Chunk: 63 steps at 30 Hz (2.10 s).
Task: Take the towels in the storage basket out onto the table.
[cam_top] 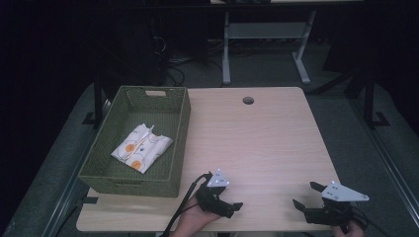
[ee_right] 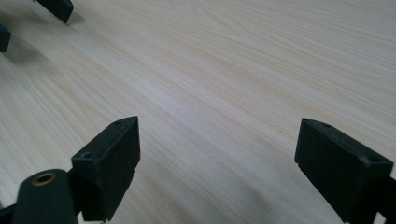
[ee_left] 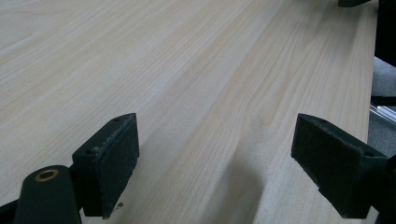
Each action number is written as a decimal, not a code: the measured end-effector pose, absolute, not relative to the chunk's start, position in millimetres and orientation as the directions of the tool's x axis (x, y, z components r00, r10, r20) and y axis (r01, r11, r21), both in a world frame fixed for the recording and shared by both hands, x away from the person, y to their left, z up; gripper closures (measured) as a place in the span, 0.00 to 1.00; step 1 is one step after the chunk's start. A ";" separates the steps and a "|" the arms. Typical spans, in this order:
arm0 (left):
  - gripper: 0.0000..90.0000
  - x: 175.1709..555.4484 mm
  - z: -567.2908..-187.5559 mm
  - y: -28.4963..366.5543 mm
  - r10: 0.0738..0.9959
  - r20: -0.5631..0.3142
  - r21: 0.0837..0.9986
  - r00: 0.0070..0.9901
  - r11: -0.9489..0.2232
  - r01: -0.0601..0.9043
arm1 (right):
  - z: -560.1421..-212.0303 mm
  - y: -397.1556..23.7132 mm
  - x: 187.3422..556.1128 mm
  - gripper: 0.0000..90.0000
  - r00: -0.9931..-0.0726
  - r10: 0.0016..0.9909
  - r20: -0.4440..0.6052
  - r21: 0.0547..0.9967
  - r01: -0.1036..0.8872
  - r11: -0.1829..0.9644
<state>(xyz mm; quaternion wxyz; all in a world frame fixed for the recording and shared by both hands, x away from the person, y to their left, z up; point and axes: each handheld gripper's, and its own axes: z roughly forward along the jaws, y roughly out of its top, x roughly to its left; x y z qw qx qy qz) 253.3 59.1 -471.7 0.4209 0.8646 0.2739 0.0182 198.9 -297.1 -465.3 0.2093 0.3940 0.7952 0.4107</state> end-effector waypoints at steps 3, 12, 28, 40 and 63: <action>0.17 255.2 -471.3 59.7 0.493 -0.200 0.734 0.847 -0.497 0.463 | -465.4 -297.0 199.3 0.15 -0.601 0.799 -0.003 0.818 0.458 0.348; 0.17 270.7 -450.7 58.0 0.484 -0.165 0.743 0.860 -0.513 0.431 | -464.9 -295.1 198.6 0.15 -0.597 0.802 0.000 0.820 0.459 0.341; 0.17 295.9 -405.0 52.2 0.462 -0.143 0.760 0.875 -0.515 0.397 | -463.1 -290.4 197.0 0.15 -0.611 0.792 -0.011 0.821 0.446 0.355; 0.17 305.0 -370.6 59.8 0.436 -0.116 0.773 0.892 -0.525 0.357 | -462.2 -292.6 196.8 0.15 -0.606 0.795 -0.010 0.828 0.441 0.347; 0.17 340.0 -317.7 148.5 0.399 -0.245 0.813 0.884 -0.412 0.412 | -461.1 -291.9 195.5 0.15 -0.615 0.788 -0.021 0.828 0.431 0.359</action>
